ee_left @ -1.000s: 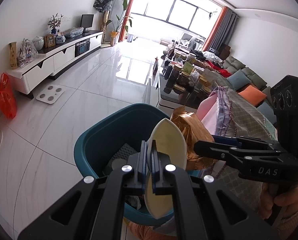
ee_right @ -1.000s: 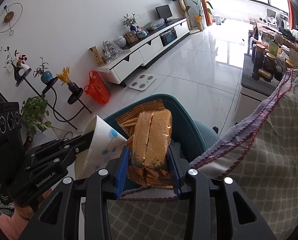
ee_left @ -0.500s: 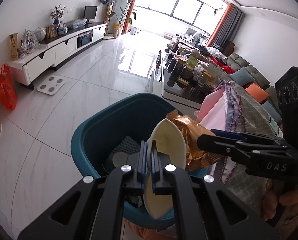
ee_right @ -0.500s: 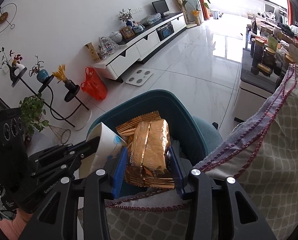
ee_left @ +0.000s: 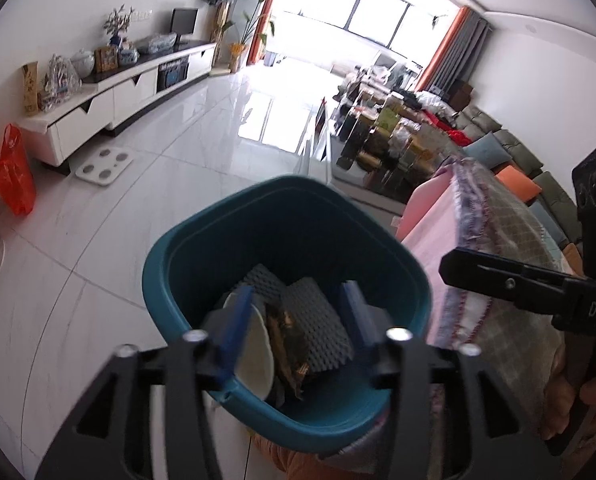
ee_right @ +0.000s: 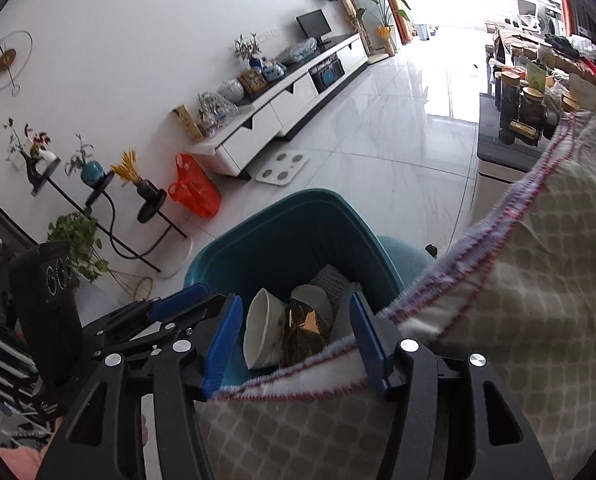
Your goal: Collect trash
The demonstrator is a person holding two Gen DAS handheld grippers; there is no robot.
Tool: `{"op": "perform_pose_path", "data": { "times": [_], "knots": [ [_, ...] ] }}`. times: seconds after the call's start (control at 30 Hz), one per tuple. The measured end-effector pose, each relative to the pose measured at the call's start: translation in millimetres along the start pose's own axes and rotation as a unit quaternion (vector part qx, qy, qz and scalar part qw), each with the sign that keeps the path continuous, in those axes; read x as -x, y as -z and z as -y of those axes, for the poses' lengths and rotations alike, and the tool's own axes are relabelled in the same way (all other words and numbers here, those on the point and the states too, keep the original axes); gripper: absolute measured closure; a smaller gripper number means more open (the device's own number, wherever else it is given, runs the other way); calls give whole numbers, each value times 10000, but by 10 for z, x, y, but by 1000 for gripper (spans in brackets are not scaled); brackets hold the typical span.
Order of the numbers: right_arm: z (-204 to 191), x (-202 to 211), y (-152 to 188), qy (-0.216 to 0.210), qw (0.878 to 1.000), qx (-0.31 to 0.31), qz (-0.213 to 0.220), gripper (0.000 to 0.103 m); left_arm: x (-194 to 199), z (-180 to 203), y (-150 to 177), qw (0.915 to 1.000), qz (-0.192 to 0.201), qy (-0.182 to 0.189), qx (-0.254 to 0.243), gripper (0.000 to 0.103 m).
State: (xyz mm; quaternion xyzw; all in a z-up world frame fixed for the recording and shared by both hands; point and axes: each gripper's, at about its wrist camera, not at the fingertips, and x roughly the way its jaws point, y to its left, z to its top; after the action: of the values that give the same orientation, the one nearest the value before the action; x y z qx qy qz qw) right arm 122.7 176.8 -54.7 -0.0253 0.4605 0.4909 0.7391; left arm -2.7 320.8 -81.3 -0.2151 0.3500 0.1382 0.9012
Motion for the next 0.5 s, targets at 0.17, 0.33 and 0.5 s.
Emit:
{"op": "perform_pose_path", "data": {
  "times": [0.17, 0.33, 0.5],
  "knots": [
    [52, 431, 209, -27, 9985, 24, 544, 33, 271, 136, 54, 9988, 399, 162, -216, 17],
    [111, 910, 523, 209, 9937, 111, 1099, 20, 549, 459, 181, 9943, 882, 294, -527, 4],
    [140, 1426, 937, 729, 9815, 82, 1766, 3, 665, 880, 296, 9898, 1096, 478, -768, 4]
  ]
}}
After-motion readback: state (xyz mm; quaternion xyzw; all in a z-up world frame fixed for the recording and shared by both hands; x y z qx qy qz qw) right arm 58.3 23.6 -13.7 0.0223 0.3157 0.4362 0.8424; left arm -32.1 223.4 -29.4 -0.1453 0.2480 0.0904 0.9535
